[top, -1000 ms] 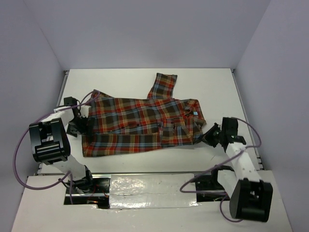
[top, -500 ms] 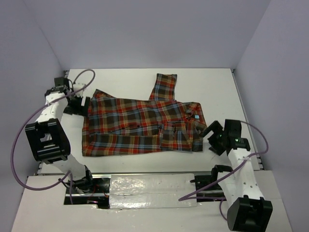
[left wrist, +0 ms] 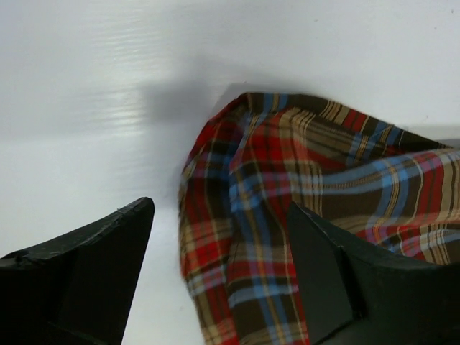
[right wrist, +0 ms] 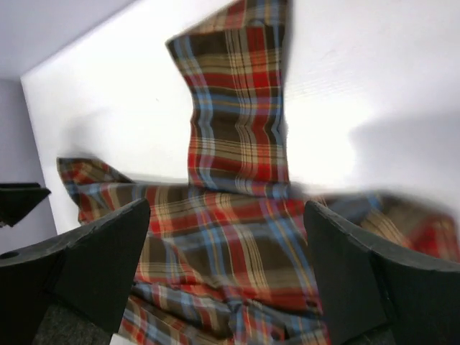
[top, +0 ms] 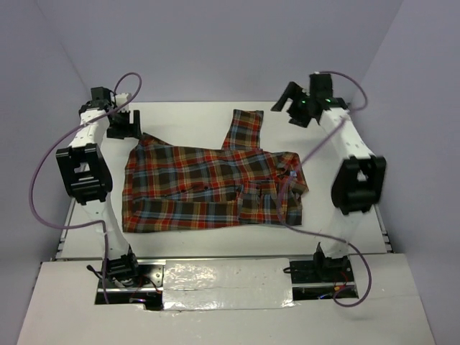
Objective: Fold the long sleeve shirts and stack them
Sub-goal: Fold the shirt
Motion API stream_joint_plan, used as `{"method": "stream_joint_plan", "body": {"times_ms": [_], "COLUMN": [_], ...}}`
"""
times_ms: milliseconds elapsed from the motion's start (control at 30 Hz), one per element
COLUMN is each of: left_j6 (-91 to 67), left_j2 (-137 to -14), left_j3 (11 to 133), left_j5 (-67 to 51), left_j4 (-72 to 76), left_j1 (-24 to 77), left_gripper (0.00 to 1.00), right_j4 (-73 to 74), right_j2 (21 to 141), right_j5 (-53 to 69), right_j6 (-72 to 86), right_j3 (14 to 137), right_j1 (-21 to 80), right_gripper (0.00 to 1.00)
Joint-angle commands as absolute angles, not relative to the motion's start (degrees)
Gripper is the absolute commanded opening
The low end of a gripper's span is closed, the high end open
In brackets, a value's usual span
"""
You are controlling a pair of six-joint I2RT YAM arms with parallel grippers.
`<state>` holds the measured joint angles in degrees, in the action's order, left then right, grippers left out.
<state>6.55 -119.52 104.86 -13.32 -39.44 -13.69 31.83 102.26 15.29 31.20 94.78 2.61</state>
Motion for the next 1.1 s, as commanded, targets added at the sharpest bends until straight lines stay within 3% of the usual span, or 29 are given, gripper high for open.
{"method": "stream_joint_plan", "body": {"times_ms": [0,200,567,667,733,767,833,900,933,1067], "left_j6": [2.3,1.0,-1.8,-2.2,-2.5,-2.5,-2.5,-2.4,-2.4,-3.8], "left_j2": [-122.7,-126.6,-129.0,-128.3,-127.9,-127.9,-128.5,-129.5,-130.9,-133.1], "left_j3": [108.8,109.4,107.3,106.7,106.2,105.8,105.5,105.6,105.9,108.8], "left_j5": [-16.6,-21.6,-23.5,-24.3,-24.6,-24.7,-23.7,-22.3,-22.2,-21.4], "left_j4": [-36.0,-32.6,-30.6,-30.3,-29.4,-29.0,-28.0,-27.6,-27.5,-28.1], "left_j1": [-13.1,-12.3,-11.8,-11.8,-11.8,-11.7,-11.5,-11.3,-11.1,-11.0], "left_gripper": [0.86,0.83,0.81,0.8,0.78,0.74,0.68,0.53,0.49,0.0], "right_j4": [33.6,36.3,24.1,20.0,15.5,14.6,12.3,9.5,8.5,4.7], "right_j2": [119.8,144.4,152.0,152.5,153.2,153.5,153.9,153.4,152.6,149.6], "right_j5": [19.9,24.0,24.3,24.1,24.2,24.0,23.7,23.1,23.0,23.8], "right_j6": [32.2,39.0,45.0,47.5,50.2,50.7,51.5,51.9,52.2,54.1], "right_j3": [107.7,133.7,130.6,129.9,130.4,131.1,132.4,131.9,131.1,129.9], "right_j1": [5.0,5.5,8.0,8.3,8.2,8.2,8.1,7.9,7.8,6.9], "right_gripper": [0.94,0.88,0.79,0.66,0.45,0.32,0.2,0.04,0.0,0.0]}}
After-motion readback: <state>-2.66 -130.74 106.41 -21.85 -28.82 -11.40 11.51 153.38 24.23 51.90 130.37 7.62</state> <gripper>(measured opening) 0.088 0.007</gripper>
